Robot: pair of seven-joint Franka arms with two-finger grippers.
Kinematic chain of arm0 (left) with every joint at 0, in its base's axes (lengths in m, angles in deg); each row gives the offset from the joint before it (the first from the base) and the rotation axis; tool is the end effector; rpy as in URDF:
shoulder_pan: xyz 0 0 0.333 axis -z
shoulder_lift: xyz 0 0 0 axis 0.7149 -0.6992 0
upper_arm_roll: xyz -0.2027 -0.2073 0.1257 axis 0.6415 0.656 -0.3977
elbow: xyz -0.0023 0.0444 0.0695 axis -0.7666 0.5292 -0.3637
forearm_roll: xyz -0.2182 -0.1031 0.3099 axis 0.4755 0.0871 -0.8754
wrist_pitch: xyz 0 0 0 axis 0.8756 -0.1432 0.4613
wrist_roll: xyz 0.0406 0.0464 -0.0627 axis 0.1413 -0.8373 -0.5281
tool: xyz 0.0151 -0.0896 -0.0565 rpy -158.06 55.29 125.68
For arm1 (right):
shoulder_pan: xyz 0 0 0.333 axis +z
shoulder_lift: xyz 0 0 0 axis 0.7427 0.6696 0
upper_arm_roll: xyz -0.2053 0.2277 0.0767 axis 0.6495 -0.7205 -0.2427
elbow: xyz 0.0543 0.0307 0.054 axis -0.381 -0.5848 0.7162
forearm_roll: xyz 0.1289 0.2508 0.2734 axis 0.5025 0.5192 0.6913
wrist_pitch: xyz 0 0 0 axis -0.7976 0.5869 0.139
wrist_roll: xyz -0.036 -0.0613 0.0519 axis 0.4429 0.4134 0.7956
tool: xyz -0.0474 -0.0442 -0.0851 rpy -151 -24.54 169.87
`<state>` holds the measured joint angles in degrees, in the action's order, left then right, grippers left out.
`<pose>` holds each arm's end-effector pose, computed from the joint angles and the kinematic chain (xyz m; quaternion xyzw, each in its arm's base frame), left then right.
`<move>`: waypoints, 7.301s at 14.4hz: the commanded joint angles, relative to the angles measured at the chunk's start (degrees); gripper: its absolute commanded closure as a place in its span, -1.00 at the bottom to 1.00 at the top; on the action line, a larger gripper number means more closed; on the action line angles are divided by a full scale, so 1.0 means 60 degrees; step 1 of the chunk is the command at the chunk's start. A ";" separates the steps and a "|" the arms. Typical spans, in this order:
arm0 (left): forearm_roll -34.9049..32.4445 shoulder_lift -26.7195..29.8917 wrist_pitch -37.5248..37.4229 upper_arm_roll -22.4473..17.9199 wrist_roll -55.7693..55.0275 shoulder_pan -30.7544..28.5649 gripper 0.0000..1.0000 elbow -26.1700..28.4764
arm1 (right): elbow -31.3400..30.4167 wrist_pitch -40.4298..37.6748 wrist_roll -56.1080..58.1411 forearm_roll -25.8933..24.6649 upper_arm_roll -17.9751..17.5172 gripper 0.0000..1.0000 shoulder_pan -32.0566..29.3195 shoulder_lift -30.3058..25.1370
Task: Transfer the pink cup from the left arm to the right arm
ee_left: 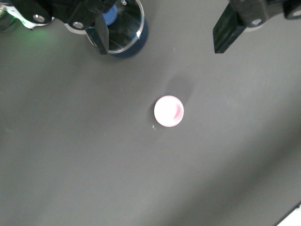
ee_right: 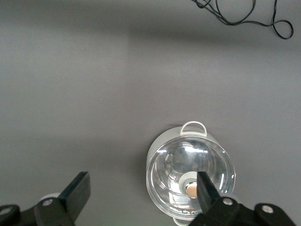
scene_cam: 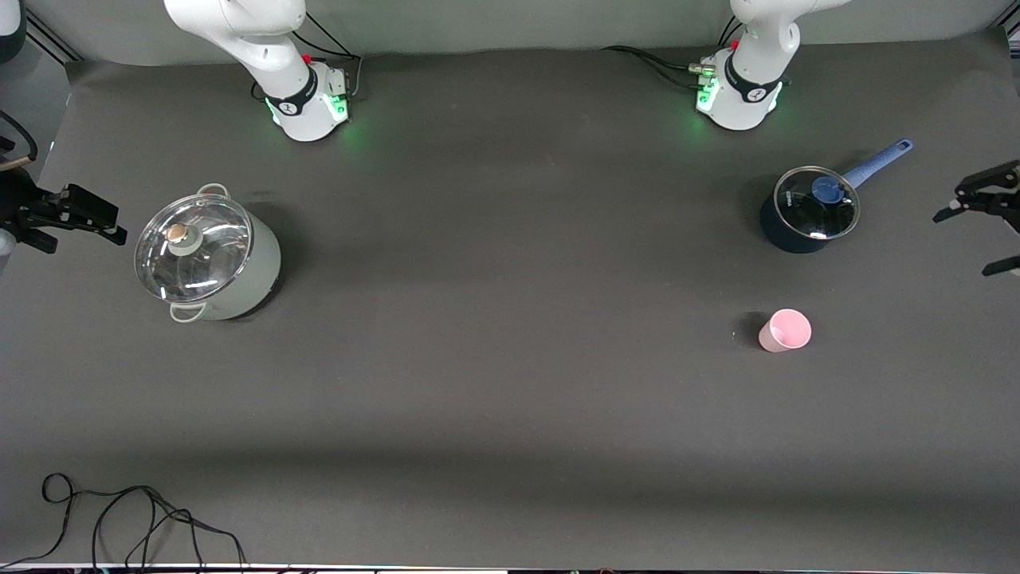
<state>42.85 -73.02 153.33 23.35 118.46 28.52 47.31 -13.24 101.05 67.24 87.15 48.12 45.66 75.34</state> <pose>0.5670 0.1384 0.5501 0.8828 -0.4345 0.0652 0.1663 0.5539 -0.0265 0.6269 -0.9991 -0.0384 -0.0151 0.0039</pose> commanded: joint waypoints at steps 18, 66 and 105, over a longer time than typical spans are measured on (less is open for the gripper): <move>0.6158 -0.6539 -0.1327 0.0162 1.2252 -0.3168 -0.99 -0.0019 | 0.0030 0.0099 -0.0096 0.0134 0.0056 -1.00 -0.0041 0.0088; 0.8780 -0.8841 -0.0742 0.1025 1.4013 0.0112 1.00 -0.1599 | 0.0059 0.0084 -0.0139 0.0134 0.0056 -1.00 0.0047 0.0088; 1.1769 -0.8299 1.7627 0.9115 0.9970 0.7743 1.00 -0.6990 | 0.5127 -0.1659 -1.0830 0.1394 -0.0427 -0.99 0.3165 0.2710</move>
<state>113.35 -123.30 257.04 81.09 178.99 71.58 8.07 11.43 93.46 6.73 94.66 45.42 62.98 88.03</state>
